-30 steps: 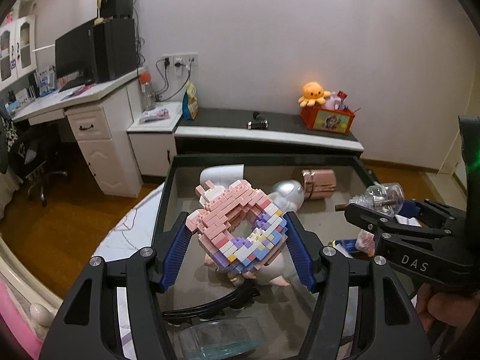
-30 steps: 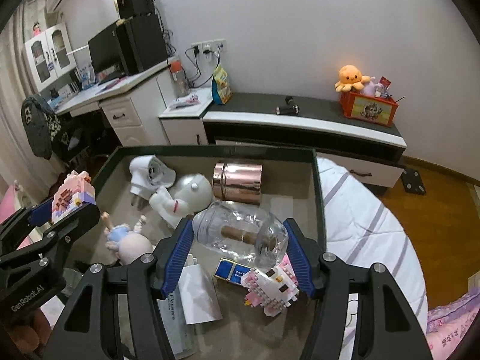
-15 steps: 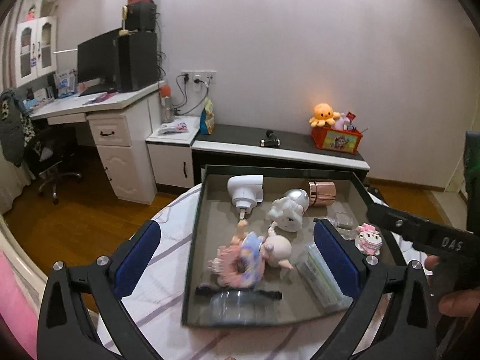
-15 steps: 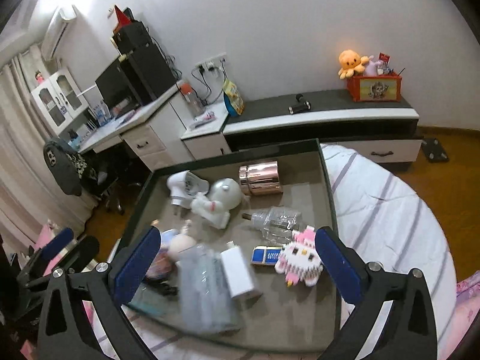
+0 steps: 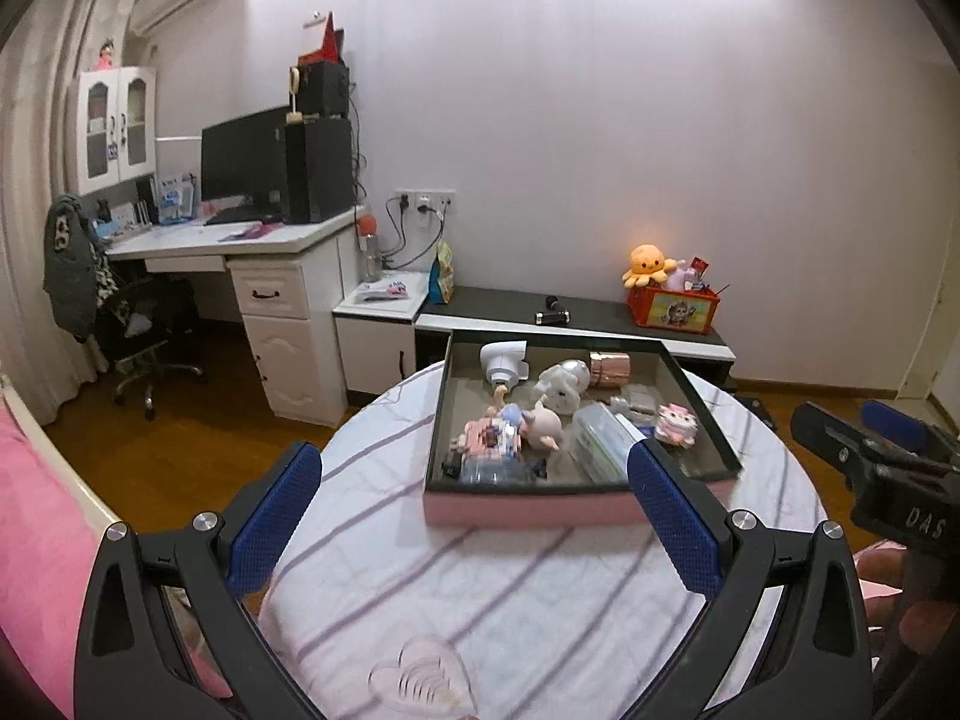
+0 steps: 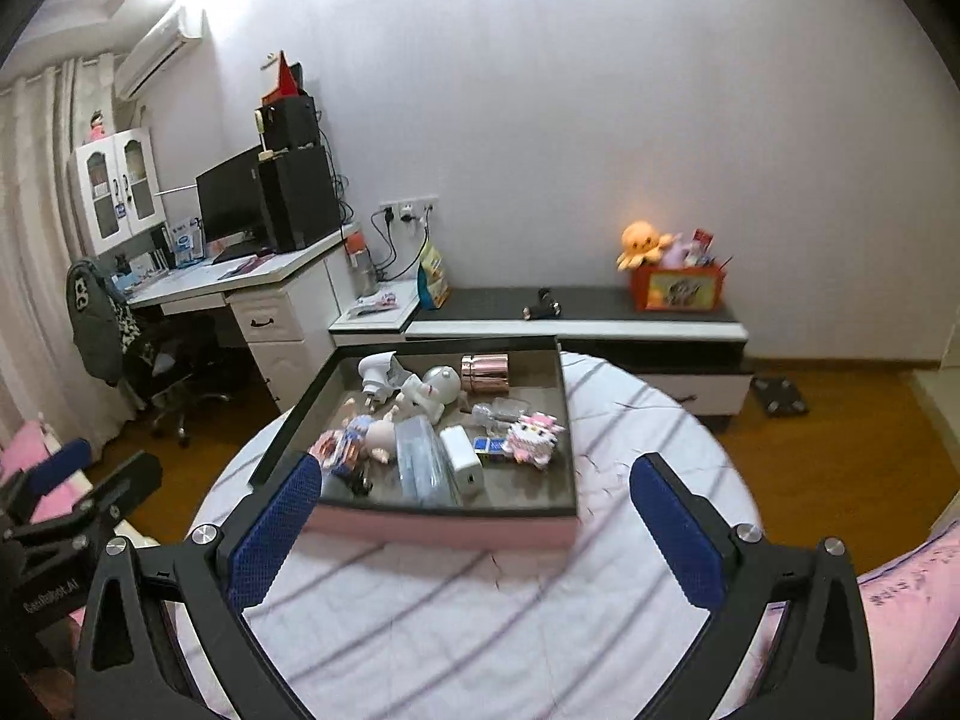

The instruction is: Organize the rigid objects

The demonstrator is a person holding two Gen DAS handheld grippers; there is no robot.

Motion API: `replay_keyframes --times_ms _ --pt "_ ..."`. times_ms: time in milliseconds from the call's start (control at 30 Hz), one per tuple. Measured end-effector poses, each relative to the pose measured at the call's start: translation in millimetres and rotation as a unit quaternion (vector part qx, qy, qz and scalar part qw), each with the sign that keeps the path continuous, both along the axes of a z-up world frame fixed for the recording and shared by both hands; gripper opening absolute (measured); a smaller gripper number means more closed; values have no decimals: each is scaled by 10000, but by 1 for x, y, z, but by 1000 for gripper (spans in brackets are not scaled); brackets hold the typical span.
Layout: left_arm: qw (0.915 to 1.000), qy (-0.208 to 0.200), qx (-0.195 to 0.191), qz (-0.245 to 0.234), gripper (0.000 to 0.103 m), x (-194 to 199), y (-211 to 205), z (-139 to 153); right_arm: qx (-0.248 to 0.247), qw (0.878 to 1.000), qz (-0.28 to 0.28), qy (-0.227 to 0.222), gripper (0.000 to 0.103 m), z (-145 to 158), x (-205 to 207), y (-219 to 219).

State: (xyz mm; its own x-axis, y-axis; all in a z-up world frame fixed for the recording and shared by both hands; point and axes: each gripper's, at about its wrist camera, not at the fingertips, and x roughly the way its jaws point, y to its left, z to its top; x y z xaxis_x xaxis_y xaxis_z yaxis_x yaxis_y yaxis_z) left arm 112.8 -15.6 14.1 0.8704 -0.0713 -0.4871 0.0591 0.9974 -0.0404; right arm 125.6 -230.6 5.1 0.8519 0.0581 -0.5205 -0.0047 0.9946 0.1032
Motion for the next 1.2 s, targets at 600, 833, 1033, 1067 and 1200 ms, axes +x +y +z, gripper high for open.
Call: replay_keyframes --times_ms 600,833,1033,1067,1200 --pt "9998 -190 10 -50 103 -133 -6 8 -477 9981 -75 -385 103 7 -132 28" --pt "9994 -335 -37 52 103 -150 1 17 -435 9978 -84 -492 103 12 -146 31" --pt "9993 -272 -253 99 103 -152 11 18 -427 9978 -154 -488 103 11 -150 30" --pt "9992 -260 -273 117 103 -152 12 18 -427 9978 -157 -479 103 11 -150 30" --pt "9992 -205 -330 115 103 -150 14 17 -427 9979 -151 -473 103 10 -150 29"
